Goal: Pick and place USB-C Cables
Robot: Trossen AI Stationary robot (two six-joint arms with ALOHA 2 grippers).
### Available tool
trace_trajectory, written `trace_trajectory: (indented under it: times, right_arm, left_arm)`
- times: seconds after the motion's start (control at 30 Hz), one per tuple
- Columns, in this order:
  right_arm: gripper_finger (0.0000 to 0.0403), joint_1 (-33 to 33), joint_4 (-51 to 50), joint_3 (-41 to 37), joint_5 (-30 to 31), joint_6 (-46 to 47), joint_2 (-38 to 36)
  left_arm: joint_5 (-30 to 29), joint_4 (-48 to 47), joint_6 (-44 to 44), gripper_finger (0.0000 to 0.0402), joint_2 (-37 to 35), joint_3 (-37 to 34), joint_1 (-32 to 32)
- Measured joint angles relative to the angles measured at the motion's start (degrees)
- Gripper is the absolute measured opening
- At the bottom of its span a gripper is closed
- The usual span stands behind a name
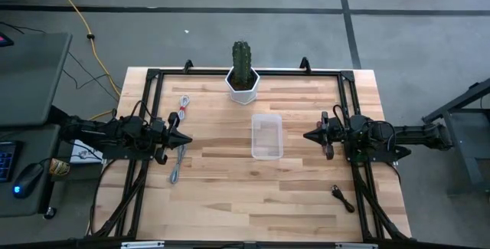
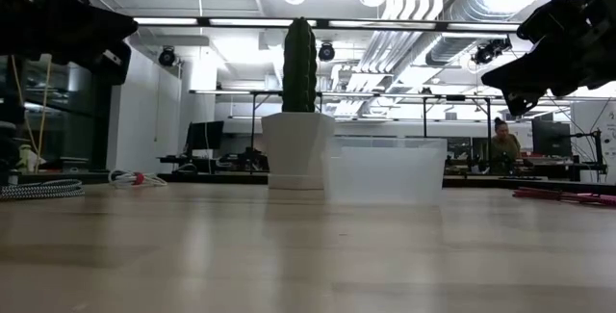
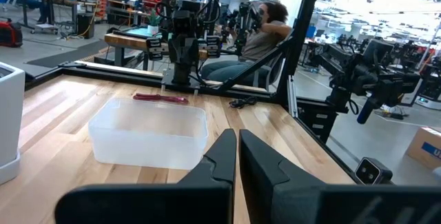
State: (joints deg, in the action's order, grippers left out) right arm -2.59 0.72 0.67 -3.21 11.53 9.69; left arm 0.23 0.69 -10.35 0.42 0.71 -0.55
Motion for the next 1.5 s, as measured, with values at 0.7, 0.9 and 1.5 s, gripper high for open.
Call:
trace_trajectory:
  times: [0.7,0.9,1.5]
  right_arm:
    - [0.0,-0.02,0.0,0.0,0.0,0.0,0.0]
    - [0.0,-0.02,0.02,0.02,0.01,0.0,-0.02]
    - [0.0,0.0,-0.01,0.02,0.0,0.0,0.0]
  left_arm:
    - [-0.02,0.0,0.0,0.0,0.0,0.0,-0.01]
    - [-0.01,0.0,0.0,0.0,0.0,-0.01,0.0]
    - [-8.85,15.12,-1.08,0.0001,2.07,0.59,0.12]
